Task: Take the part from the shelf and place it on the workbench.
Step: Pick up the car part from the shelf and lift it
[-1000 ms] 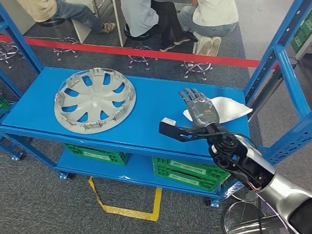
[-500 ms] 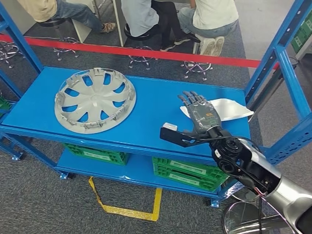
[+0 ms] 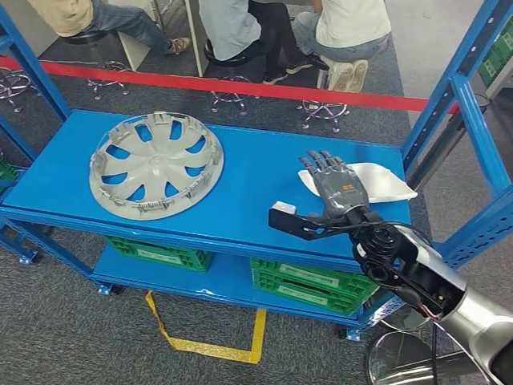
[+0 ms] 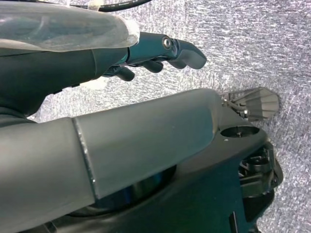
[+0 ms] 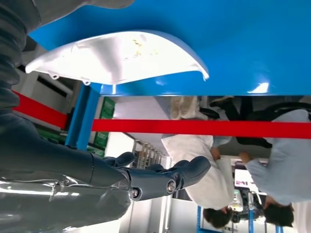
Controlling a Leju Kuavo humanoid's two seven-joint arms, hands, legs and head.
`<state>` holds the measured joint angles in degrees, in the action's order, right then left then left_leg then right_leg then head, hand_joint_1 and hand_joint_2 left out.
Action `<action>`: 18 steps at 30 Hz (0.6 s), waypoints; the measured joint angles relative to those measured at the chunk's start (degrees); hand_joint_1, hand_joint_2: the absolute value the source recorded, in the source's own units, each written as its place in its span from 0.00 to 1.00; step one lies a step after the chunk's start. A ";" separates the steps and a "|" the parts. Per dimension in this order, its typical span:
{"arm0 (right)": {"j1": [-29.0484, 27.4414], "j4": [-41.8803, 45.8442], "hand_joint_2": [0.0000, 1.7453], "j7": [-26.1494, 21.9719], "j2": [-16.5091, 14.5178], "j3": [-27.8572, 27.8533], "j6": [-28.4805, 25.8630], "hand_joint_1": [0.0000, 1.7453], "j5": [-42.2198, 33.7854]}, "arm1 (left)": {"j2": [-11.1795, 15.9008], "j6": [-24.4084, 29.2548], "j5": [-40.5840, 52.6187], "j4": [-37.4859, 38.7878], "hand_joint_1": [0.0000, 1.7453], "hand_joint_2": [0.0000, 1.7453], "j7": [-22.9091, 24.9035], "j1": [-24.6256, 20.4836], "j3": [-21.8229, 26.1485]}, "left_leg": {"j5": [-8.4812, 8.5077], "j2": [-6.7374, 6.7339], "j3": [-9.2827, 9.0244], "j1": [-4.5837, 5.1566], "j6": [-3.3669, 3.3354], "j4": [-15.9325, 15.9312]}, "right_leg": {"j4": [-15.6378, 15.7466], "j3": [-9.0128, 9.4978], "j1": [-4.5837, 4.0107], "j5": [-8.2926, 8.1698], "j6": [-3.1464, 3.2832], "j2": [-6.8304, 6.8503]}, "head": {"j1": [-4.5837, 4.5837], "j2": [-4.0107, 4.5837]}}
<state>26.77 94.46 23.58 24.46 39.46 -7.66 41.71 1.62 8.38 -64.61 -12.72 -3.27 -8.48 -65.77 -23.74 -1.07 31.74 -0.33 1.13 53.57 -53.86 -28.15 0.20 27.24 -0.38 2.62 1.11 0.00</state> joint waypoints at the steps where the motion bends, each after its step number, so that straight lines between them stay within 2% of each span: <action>1: 0.06 -0.60 1.00 0.08 0.10 -0.01 0.09 0.00 0.15 | -0.03 -0.01 0.02 0.00 0.00 0.00 0.04 -0.07 0.00 | 0.00 0.00 0.00 0.00 0.00 0.00 | 0.00 0.00 0.00 0.00 0.00 0.00 | 0.01 0.00; 18: 0.33 -10.47 1.00 -0.19 0.65 -0.45 0.03 0.00 1.41 | -0.28 0.04 0.07 0.00 0.00 0.00 0.28 -0.62 0.00 | 0.00 0.01 0.00 0.00 0.00 0.00 | 0.00 0.01 -0.01 0.00 0.00 0.01 | 0.00 0.00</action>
<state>27.10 83.99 23.40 25.11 39.01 -7.63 43.12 1.33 8.42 -64.54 -12.72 -2.99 -9.10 -65.77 -23.74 -1.06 31.74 -0.32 1.13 53.57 -53.86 -28.15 0.20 27.24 -0.38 2.64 1.11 0.00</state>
